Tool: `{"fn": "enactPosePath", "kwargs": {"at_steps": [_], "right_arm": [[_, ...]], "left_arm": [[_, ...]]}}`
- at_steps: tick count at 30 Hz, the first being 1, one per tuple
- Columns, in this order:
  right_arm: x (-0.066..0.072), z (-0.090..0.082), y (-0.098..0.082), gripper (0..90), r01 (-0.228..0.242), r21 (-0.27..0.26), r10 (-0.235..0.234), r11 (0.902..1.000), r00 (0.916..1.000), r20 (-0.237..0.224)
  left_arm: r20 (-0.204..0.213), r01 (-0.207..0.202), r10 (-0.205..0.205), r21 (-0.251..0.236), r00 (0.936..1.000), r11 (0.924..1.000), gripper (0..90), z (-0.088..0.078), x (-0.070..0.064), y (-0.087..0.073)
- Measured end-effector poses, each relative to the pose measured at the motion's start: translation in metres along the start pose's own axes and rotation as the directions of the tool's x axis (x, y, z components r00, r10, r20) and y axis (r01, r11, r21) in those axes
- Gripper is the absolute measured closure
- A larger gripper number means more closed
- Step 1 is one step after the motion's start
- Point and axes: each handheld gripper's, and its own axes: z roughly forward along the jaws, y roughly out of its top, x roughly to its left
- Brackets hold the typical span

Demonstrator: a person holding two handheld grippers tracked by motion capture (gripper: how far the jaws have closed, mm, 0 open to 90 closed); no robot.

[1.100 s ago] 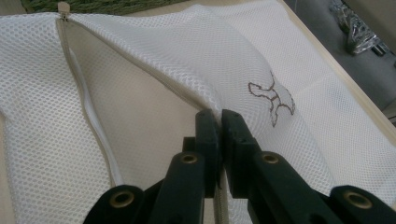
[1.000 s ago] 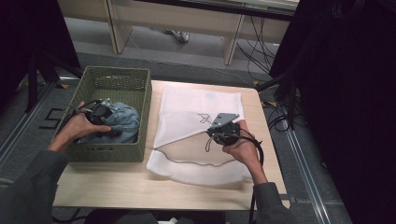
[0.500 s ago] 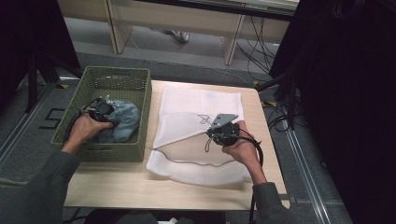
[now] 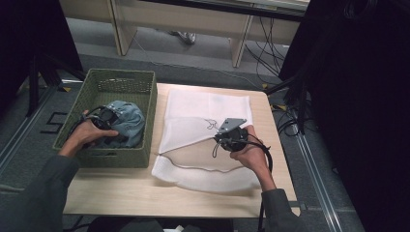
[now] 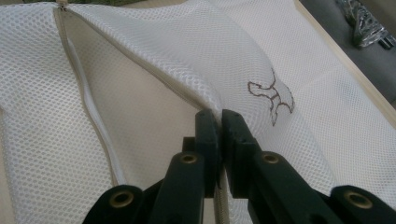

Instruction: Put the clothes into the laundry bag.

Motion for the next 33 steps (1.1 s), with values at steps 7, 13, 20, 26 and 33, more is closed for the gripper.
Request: {"fn": "enactPosePath", "kwargs": {"at_steps": [7,13,20,26,33], "right_arm": [[0.001,0.001,0.0,85.9,0.002,-0.003,-0.002,1.0,0.9999,0.011],[0.002,0.0,0.0,86.0,-0.009,-0.004,0.009,1.0,0.9999,0.01],[0.0,-0.001,0.0,86.1,-0.015,0.005,0.015,0.9999,0.9999,-0.003],[-0.001,-0.001,0.0,86.1,-0.006,0.0,0.006,1.0,1.0,-0.003],[-0.001,-0.002,0.001,86.1,-0.022,0.002,0.022,0.9998,0.9998,0.0]], "left_arm": [[-0.054,-0.093,0.097,0.074,0.9938,0.9929,0.0,0.015,-0.006,0.0],[-0.137,-0.141,0.16,0.142,0.9775,0.9798,34.6,0.01,-0.005,0.007],[-0.191,-0.129,0.149,0.11,0.9702,0.9854,52.7,0.003,-0.003,0.008],[-0.219,-0.046,0.051,0.026,0.9743,0.9986,54.6,-0.013,0.003,0.007],[-0.202,0.005,-0.028,-0.115,0.9789,0.9934,54.7,-0.05,0.01,0.006]]}}
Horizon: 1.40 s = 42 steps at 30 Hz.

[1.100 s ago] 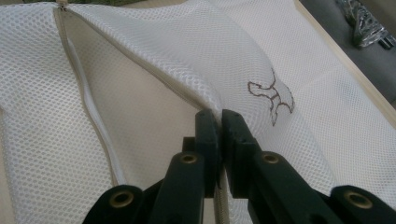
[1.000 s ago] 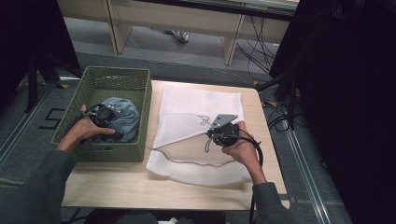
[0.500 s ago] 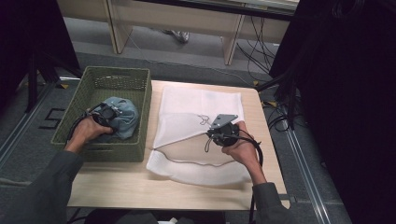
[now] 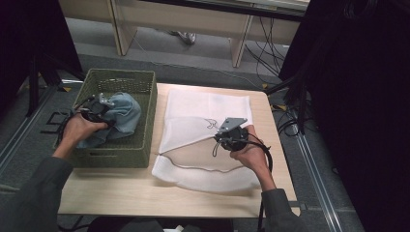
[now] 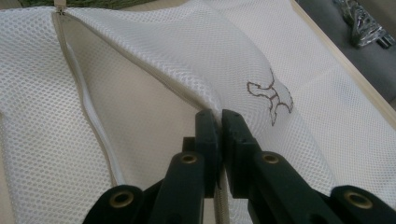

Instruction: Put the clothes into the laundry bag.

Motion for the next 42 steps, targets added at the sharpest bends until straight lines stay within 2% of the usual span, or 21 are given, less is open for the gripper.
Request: {"fn": "enactPosePath", "kwargs": {"at_steps": [2,4,7,8,9,17,20,22,23,25,26,28,29,30,31,32,34,35,38,39,42], "right_arm": [[0.0,0.0,0.0,86.1,-0.002,-0.006,0.002,1.0,1.0,0.006],[0.0,0.0,0.0,86.1,-0.006,-0.006,0.006,1.0,1.0,0.006],[-0.001,0.0,0.001,86.1,0.013,-0.016,-0.013,0.9998,0.9999,0.008],[-0.001,0.0,0.001,86.1,0.008,-0.013,-0.008,0.9999,1.0,0.004],[-0.002,-0.001,0.001,86.1,0.009,-0.007,-0.009,0.9999,1.0,-0.002],[-0.001,-0.002,0.001,86.1,-0.011,-0.01,0.011,0.9999,0.9999,0.009],[-0.001,-0.002,0.001,86.1,-0.008,-0.008,0.008,0.9999,1.0,0.004],[-0.001,-0.003,0.001,86.1,-0.011,-0.011,0.011,0.9999,0.9999,0.006],[-0.001,-0.003,0.001,86.1,-0.011,-0.011,0.011,0.9999,0.9999,0.006],[-0.003,-0.003,0.001,86.1,0.001,-0.02,-0.001,0.9998,0.9999,0.013],[-0.003,-0.003,0.001,86.1,0.004,-0.022,-0.004,0.9998,0.9999,0.012],[-0.003,-0.004,0.001,86.2,0.002,-0.016,-0.002,0.9999,1.0,0.007],[-0.003,-0.004,0.001,86.2,0.002,-0.016,-0.002,0.9999,1.0,0.007],[-0.003,-0.004,0.002,86.2,0.002,-0.016,-0.002,0.9999,1.0,0.006],[-0.003,-0.003,0.002,86.2,0.003,-0.02,-0.002,0.9998,0.9999,0.015],[-0.003,-0.004,0.002,86.2,-0.001,-0.019,0.001,0.9998,0.9999,0.013],[-0.003,-0.004,0.003,86.2,0.0,-0.023,0.0,0.9997,0.9998,0.02],[-0.003,-0.005,0.003,86.2,0.002,-0.025,-0.002,0.9997,0.9998,0.019],[-0.003,-0.006,0.003,86.2,-0.02,-0.024,0.02,0.9995,0.9997,0.017],[-0.004,-0.005,0.004,86.2,-0.003,-0.028,0.004,0.9996,0.9999,0.016],[-0.004,-0.005,0.004,86.2,-0.001,-0.039,0.002,0.9993,0.9996,0.029]], "left_arm": [[0.027,0.035,-0.033,-0.058,0.9991,0.9977,54.7,-0.019,0.004,0.003],[0.036,0.038,-0.035,-0.077,0.9987,0.9963,54.7,-0.025,0.005,0.004],[0.029,0.025,-0.022,-0.124,0.9993,0.992,54.6,-0.049,0.007,0.009],[0.029,0.025,-0.022,-0.124,0.9993,0.992,54.6,-0.049,0.007,0.009],[0.045,0.033,-0.027,-0.147,0.9986,0.9886,54.6,-0.06,0.007,0.01],[0.061,0.028,-0.016,-0.194,0.998,0.9807,54.4,-0.102,0.005,0.008],[0.088,0.039,-0.02,-0.227,0.996,0.9731,54.4,-0.118,0.004,0.006],[0.099,0.048,-0.023,-0.262,0.9948,0.9638,54.3,-0.135,0.002,0.002],[0.099,0.048,-0.023,-0.262,0.9948,0.9638,54.3,-0.135,0.002,0.002],[0.117,0.06,-0.026,-0.301,0.9928,0.9517,54.3,-0.146,-0.002,-0.002],[0.116,0.055,-0.021,-0.297,0.993,0.9532,54.3,-0.151,-0.003,-0.004],[0.141,0.072,-0.025,-0.34,0.9897,0.9378,54.3,-0.165,-0.01,-0.01],[0.141,0.072,-0.025,-0.34,0.9897,0.9378,54.3,-0.165,-0.01,-0.01],[0.129,0.037,0.01,-0.35,0.9915,0.9362,54.3,-0.17,-0.011,-0.011],[0.138,0.047,0.002,-0.351,0.9905,0.9353,54.3,-0.176,-0.017,-0.012],[0.153,0.046,0.012,-0.369,0.9881,0.9284,54.3,-0.178,-0.02,-0.013],[0.154,0.029,0.03,-0.367,0.9876,0.9297,54.2,-0.187,-0.028,-0.015],[0.16,0.011,0.053,-0.373,0.9857,0.9276,54.2,-0.192,-0.032,-0.016],[0.191,0.019,0.061,-0.394,0.9798,0.9189,54.0,-0.202,-0.044,-0.018],[0.202,0.019,0.068,-0.398,0.9769,0.9171,54.0,-0.205,-0.048,-0.019],[0.233,0.015,0.086,-0.402,0.9687,0.9156,53.9,-0.215,-0.062,-0.02]]}}
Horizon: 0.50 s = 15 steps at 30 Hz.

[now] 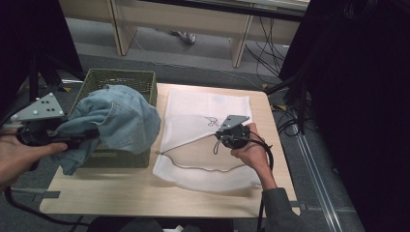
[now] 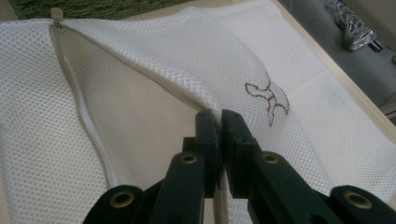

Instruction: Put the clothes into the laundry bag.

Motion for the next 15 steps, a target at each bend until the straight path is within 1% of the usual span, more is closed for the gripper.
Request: {"fn": "enactPosePath", "kwargs": {"at_steps": [1,2,3,4,5,6,7,8,9,10,11,12,13,14,15], "right_arm": [[0.0,0.0,0.0,86.2,0.0,0.0,0.0,1.0,1.0,0.0],[-0.001,-0.001,0.0,86.2,0.0,0.011,0.001,0.9999,0.9999,-0.011],[-0.001,-0.001,0.0,86.2,-0.002,0.007,0.002,1.0,1.0,-0.007],[-0.001,-0.001,0.0,86.2,-0.001,0.008,0.002,1.0,1.0,-0.009],[-0.001,-0.001,0.0,86.2,-0.002,0.008,0.002,1.0,1.0,-0.008],[-0.001,-0.001,0.0,86.2,-0.002,0.008,0.002,1.0,1.0,-0.008],[0.0,-0.002,0.0,86.2,-0.009,0.008,0.009,0.9999,1.0,-0.001],[0.0,-0.002,0.001,86.2,-0.014,0.005,0.014,0.9999,0.9999,-0.003],[-0.001,-0.003,0.001,86.3,-0.021,0.006,0.021,0.9998,0.9998,-0.004],[-0.002,-0.003,0.001,86.3,-0.006,-0.001,0.006,1.0,1.0,-0.007],[-0.003,-0.003,0.001,86.3,-0.008,-0.001,0.008,1.0,0.9999,-0.007],[-0.002,-0.004,0.0,86.3,-0.027,-0.002,0.027,0.9996,0.9996,-0.001],[-0.005,-0.006,0.001,86.3,-0.009,-0.011,0.009,0.9999,0.9999,-0.006],[-0.005,-0.006,0.001,86.3,-0.009,-0.014,0.009,0.9999,1.0,-0.004],[-0.005,-0.006,0.001,86.3,-0.009,-0.014,0.009,0.9999,1.0,-0.004]], "left_arm": [[0.015,-0.009,0.009,0.004,0.9999,1.0,53.9,-0.002,-0.005,0.001],[0.029,-0.014,0.015,-0.018,0.9995,0.9997,53.8,-0.002,-0.01,0.003],[0.066,-0.022,0.023,-0.023,0.9976,0.9995,53.8,-0.003,-0.02,0.007],[0.093,-0.015,0.018,-0.036,0.9955,0.9992,53.8,-0.002,-0.025,0.008],[0.117,-0.019,0.023,-0.034,0.9929,0.9992,53.7,-0.001,-0.031,0.011],[0.117,-0.019,0.023,-0.034,0.9929,0.9992,53.7,-0.001,-0.031,0.011],[0.148,-0.023,0.029,-0.042,0.9886,0.9989,53.7,0.002,-0.037,0.013],[0.156,-0.02,0.027,-0.048,0.9873,0.9987,53.7,0.004,-0.041,0.014],[0.186,-0.026,0.035,-0.052,0.982,0.9983,53.6,0.008,-0.048,0.016],[0.205,-0.025,0.034,-0.047,0.9781,0.9986,53.6,0.01,-0.052,0.017],[0.23,-0.025,0.036,-0.051,0.9725,0.9984,53.6,0.014,-0.057,0.017],[0.256,-0.031,0.04,-0.041,0.9659,0.9987,53.6,0.02,-0.063,0.018],[0.282,-0.024,0.033,-0.038,0.959,0.999,53.6,0.026,-0.068,0.018],[0.299,-0.022,0.031,-0.035,0.9536,0.9991,53.6,0.031,-0.072,0.018],[0.323,-0.025,0.033,-0.028,0.9457,0.9993,53.6,0.038,-0.077,0.018]]}}
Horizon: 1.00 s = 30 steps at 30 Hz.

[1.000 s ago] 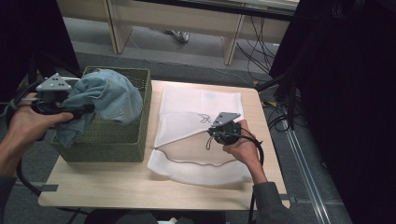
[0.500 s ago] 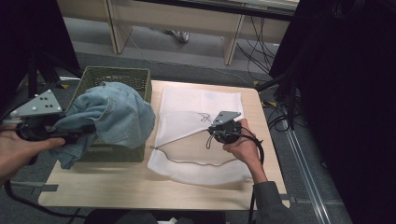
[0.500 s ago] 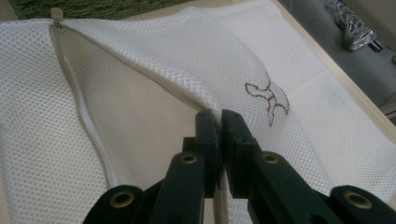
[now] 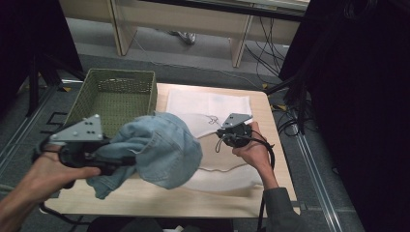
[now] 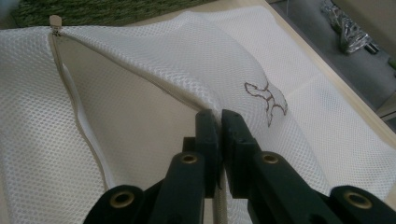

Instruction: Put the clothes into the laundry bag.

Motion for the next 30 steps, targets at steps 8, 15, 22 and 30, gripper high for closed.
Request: {"fn": "enactPosePath", "kwargs": {"at_steps": [8,15,22,30], "right_arm": [[-0.002,-0.003,0.002,86.4,-0.007,-0.015,0.008,0.9999,0.9999,0.009],[-0.003,-0.004,0.002,86.4,-0.011,-0.023,0.011,0.9997,0.9999,0.005],[-0.003,-0.007,0.005,86.6,-0.006,-0.034,0.007,0.9994,0.9999,0.009],[0.0,-0.01,0.012,86.6,0.017,-0.051,-0.017,0.9986,0.9999,0.003]], "left_arm": [[0.123,0.012,-0.021,0.08,0.9922,0.9967,53.5,0.072,-0.008,-0.006],[0.139,0.021,-0.041,0.142,0.9894,0.9897,53.2,0.118,0.0,-0.006],[0.076,0.046,-0.065,0.23,0.995,0.972,52.2,0.158,0.014,-0.019],[0.063,0.043,-0.06,0.249,0.9962,0.9676,52.3,0.19,0.021,-0.011]]}}
